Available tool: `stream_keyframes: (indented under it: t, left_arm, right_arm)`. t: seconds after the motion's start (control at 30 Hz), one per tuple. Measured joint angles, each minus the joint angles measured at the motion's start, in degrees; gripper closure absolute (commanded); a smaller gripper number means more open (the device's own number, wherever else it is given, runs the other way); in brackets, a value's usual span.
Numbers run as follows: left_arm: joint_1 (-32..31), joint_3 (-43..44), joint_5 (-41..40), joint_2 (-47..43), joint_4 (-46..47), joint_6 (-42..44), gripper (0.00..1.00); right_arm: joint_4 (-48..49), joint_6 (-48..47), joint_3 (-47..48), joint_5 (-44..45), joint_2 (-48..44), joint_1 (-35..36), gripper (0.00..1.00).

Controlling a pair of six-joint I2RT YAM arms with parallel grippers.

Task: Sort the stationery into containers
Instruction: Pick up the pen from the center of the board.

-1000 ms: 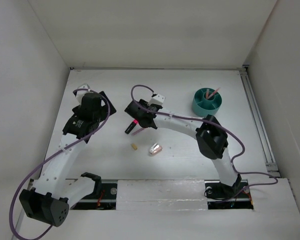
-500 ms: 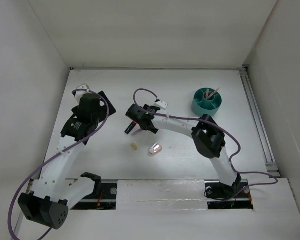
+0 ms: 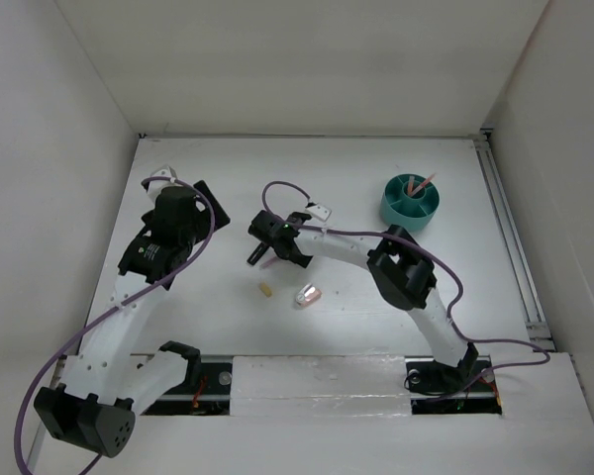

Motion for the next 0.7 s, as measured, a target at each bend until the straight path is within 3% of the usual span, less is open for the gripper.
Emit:
stream_keyframes:
  t: [0.07, 0.3, 0.5, 0.57, 0.7]
  left_arm:
    - [0.0, 0.0, 0.1, -0.1, 0.0, 0.1, 0.01]
    - [0.0, 0.0, 0.2, -0.2, 0.0, 0.1, 0.01]
    - [0.0, 0.0, 0.2, -0.3, 0.0, 0.1, 0.01]
    - [0.0, 0.0, 0.2, -0.6, 0.0, 0.1, 0.01]
    - [0.0, 0.0, 0.2, -0.8, 0.0, 0.1, 0.01]
  right_arm:
    - [-0.2, 0.0, 0.2, -0.3, 0.2, -0.1, 0.57]
    - [-0.8, 0.1, 0.4, -0.7, 0.5, -0.3, 0.69]
    - [-0.7, -0.4, 0.4, -1.3, 0.5, -0.4, 0.89]
    - [-0.6, -0.6, 0.4, -1.5, 0.5, -0.7, 1.0]
    - [0.1, -1.1, 0.0, -2.3, 0.2, -1.1, 1.0]
